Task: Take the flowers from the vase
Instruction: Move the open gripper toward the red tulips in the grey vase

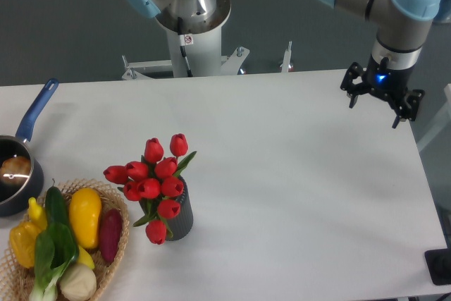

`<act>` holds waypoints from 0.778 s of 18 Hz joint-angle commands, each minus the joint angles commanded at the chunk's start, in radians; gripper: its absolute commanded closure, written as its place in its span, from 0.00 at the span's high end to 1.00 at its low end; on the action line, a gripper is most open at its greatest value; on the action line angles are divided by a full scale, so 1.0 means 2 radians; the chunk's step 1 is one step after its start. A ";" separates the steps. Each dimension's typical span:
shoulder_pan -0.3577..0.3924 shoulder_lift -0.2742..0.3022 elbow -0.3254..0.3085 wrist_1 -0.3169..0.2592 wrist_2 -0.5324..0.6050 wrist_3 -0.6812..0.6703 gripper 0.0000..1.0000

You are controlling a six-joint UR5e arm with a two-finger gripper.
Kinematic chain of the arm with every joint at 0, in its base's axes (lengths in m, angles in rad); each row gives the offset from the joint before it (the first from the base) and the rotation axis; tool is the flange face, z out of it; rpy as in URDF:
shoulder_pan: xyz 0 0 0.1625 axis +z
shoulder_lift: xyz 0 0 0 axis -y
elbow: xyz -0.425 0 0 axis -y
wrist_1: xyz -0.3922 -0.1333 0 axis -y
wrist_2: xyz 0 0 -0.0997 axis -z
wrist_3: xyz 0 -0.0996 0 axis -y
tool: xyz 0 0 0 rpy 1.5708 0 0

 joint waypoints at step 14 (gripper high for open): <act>-0.008 0.022 -0.120 0.074 -0.079 0.005 1.00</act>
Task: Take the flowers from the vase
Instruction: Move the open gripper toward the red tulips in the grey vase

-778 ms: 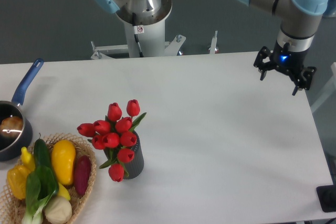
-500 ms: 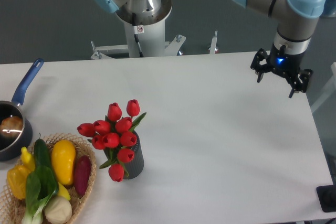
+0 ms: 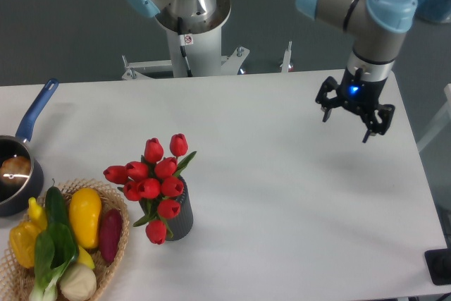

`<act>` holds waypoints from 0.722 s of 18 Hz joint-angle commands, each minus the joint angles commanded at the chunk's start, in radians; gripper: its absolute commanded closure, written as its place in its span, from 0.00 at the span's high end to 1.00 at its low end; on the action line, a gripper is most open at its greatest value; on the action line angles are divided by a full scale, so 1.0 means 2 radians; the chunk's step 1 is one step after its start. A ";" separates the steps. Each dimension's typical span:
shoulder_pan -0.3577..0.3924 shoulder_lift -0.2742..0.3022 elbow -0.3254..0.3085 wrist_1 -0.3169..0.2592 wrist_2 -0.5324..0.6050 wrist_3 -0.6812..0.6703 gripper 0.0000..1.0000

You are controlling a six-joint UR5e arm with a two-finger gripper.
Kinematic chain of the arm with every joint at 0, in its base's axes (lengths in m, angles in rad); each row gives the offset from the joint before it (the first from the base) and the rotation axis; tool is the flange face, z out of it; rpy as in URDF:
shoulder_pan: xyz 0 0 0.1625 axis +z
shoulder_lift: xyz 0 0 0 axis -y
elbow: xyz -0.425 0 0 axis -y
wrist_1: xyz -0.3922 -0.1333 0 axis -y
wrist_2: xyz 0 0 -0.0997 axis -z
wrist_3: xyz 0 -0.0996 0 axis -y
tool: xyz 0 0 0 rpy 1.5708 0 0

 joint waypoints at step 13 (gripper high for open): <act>-0.059 0.002 -0.020 0.001 -0.167 -0.005 1.00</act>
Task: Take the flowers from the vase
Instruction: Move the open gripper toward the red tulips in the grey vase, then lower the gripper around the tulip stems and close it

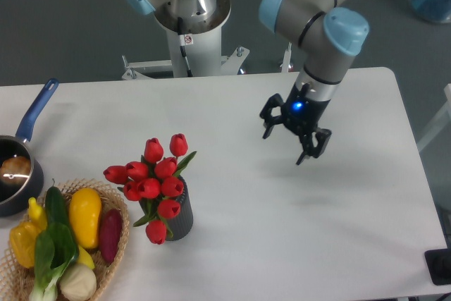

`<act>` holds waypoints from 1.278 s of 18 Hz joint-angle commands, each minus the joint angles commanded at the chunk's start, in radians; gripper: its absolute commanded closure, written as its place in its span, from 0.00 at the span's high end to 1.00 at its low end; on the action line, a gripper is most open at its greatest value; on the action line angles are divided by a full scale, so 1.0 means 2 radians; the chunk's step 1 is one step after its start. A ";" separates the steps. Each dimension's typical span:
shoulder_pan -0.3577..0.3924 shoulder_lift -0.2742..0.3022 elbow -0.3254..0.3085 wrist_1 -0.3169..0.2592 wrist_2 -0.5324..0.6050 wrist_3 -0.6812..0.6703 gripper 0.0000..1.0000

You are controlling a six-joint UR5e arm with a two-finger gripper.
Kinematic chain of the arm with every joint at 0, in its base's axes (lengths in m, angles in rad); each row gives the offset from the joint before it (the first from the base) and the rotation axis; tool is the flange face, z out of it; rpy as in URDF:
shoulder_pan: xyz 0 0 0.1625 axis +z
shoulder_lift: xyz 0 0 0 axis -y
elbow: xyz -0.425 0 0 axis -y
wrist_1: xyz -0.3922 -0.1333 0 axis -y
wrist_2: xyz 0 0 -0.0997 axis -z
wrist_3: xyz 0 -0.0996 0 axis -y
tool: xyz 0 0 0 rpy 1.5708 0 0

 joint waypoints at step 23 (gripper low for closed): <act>-0.067 -0.038 -0.015 -0.001 -0.288 0.015 1.00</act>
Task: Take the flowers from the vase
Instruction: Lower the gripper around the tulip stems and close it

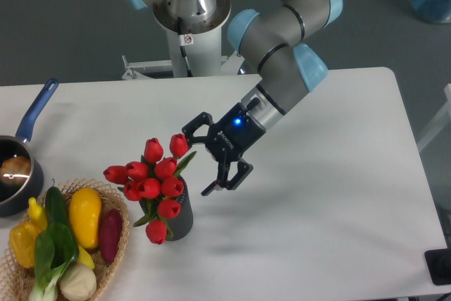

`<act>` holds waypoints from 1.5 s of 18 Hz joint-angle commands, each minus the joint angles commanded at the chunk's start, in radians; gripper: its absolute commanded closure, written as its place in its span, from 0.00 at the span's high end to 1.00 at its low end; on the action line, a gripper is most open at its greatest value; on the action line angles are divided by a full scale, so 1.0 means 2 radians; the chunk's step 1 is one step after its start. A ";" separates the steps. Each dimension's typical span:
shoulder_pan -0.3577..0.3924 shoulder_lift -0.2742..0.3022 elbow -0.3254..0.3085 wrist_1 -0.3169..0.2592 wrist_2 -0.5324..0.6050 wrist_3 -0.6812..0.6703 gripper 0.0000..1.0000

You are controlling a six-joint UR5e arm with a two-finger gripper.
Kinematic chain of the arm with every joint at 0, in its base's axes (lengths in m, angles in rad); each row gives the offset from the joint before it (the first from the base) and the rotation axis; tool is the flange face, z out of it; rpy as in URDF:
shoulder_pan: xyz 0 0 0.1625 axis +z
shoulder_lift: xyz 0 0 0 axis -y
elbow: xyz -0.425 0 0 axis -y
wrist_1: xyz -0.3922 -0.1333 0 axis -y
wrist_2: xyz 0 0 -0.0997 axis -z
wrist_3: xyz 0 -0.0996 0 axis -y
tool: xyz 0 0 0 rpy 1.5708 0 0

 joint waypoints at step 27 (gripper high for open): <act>-0.008 -0.021 0.002 0.000 -0.097 -0.008 0.39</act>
